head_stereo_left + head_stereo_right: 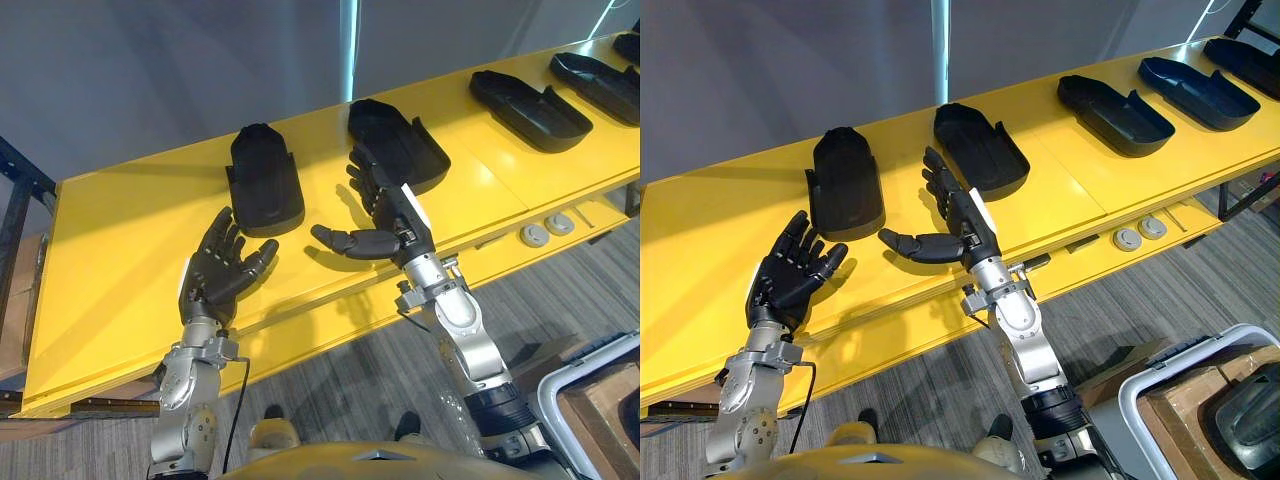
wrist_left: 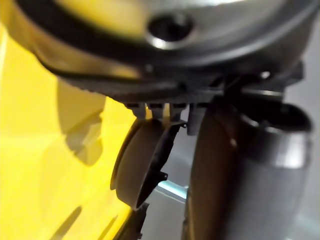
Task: Walk over and take three plastic housings, then place them on the shelf
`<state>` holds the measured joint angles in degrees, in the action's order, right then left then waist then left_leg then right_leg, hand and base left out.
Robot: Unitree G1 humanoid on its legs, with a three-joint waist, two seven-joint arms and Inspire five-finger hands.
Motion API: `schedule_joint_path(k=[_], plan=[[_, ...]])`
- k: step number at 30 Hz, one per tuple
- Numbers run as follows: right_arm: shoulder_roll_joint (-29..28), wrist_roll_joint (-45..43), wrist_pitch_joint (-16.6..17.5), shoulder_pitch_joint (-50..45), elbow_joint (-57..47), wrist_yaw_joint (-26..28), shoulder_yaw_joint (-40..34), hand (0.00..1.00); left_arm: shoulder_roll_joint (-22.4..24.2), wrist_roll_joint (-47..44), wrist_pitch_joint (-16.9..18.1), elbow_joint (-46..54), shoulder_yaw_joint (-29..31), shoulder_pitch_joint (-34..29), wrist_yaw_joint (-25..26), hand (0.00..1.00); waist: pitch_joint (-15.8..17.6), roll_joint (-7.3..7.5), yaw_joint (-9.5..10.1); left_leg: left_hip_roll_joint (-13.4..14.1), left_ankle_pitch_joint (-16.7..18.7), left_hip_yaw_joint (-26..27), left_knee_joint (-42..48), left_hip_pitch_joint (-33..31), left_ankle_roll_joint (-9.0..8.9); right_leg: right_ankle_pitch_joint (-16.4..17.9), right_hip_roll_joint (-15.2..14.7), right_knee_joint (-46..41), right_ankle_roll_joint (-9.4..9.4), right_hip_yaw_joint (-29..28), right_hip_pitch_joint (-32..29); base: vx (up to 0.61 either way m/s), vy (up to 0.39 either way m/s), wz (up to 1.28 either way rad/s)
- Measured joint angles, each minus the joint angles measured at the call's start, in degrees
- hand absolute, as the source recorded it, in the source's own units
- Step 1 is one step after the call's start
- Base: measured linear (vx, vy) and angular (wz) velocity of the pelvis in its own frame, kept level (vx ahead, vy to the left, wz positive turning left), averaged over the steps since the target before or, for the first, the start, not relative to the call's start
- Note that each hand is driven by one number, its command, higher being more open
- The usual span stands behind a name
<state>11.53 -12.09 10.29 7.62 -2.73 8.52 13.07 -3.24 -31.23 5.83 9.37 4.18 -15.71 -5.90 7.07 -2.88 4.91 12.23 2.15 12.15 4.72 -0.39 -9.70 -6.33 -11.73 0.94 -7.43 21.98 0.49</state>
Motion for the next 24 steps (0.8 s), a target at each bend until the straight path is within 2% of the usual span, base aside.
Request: schedule_joint_path(k=[9,11,13,14,16,19,21,22,24], plan=[[-0.03,0.01,-0.01,-0.22,0.01,-0.01,0.19,1.00,0.00,0.19,-0.65,-0.02,-0.12,-0.11,1.38,1.00,-0.93,-0.10,-0.25,-0.03,-0.26,0.00,-0.35,0.11,0.02,-0.05,0.01,0.06,-0.04,0.03,0.00,0.00,0.000,0.00],[-0.05,0.01,-0.01,-0.39,0.01,-0.03,0.46,1.00,0.07,0.98,-0.62,-0.16,-0.46,-0.17,4.51,1.00,-1.48,-0.02,-0.23,-0.11,-0.69,0.07,-1.26,0.67,-0.01,-0.05,0.02,0.10,-0.04,0.04,0.09,0.00,0.000,0.00],[-0.23,0.01,-0.01,-0.61,0.00,-0.10,0.65,1.00,0.22,5.07,0.40,-0.18,-0.27,-0.13,10.77,1.00,-1.55,0.08,-0.41,-0.11,-1.04,0.06,-1.93,0.99,-0.04,-0.05,0.11,0.17,-0.04,0.14,0.26,0.00,0.000,0.00],[-0.22,0.01,-0.02,-0.76,0.00,-0.20,0.66,1.00,0.36,5.50,0.87,-0.18,0.01,-0.06,12.25,1.00,-1.56,0.10,-0.39,-0.11,-1.08,0.01,-1.97,0.98,-0.03,-0.05,0.13,0.17,-0.04,0.21,0.26,-0.02,0.005,0.03],[-0.39,0.03,-0.02,-1.60,0.00,-0.61,0.98,1.00,2.22,10.78,3.40,-0.15,2.40,-0.10,19.94,1.00,-1.56,0.09,-0.35,-0.09,-1.17,-0.18,-2.07,0.97,-0.03,-0.04,0.17,0.22,-0.04,0.47,0.39,-0.01,0.006,0.04],[-0.97,0.53,-0.03,-2.48,0.00,-2.22,1.30,1.00,4.97,15.31,6.84,1.22,7.74,-0.21,27.26,1.00,-1.58,0.11,-0.14,-0.10,-1.67,-0.92,-2.67,0.90,-0.10,-0.03,0.22,0.34,-0.02,1.33,0.71,0.00,0.004,0.12],[-1.29,0.52,-0.02,-2.45,0.00,-3.44,1.38,1.00,5.30,16.56,7.76,4.28,9.46,-0.74,29.37,1.00,-1.68,0.26,0.30,-0.08,-2.00,-1.27,-3.10,0.95,-0.17,-0.02,0.32,0.37,-0.01,1.63,0.71,0.00,0.002,0.11],[-1.29,0.64,-0.03,-2.42,0.00,-4.84,1.53,1.00,5.36,18.24,8.43,8.12,9.95,-0.89,29.67,1.00,-1.77,0.40,1.37,-0.07,-2.05,-1.43,-3.09,0.99,-0.19,-0.02,0.33,0.37,-0.01,1.81,0.89,0.00,0.004,0.09],[-1.53,1.58,-0.03,-2.12,0.00,-6.28,2.16,1.00,5.36,19.29,10.03,12.30,9.69,-1.22,29.29,1.00,-1.81,0.45,1.61,-0.19,-2.16,-1.90,-3.10,1.11,-0.12,-0.01,0.18,0.43,-0.01,2.39,1.49,-0.01,0.012,0.16]])
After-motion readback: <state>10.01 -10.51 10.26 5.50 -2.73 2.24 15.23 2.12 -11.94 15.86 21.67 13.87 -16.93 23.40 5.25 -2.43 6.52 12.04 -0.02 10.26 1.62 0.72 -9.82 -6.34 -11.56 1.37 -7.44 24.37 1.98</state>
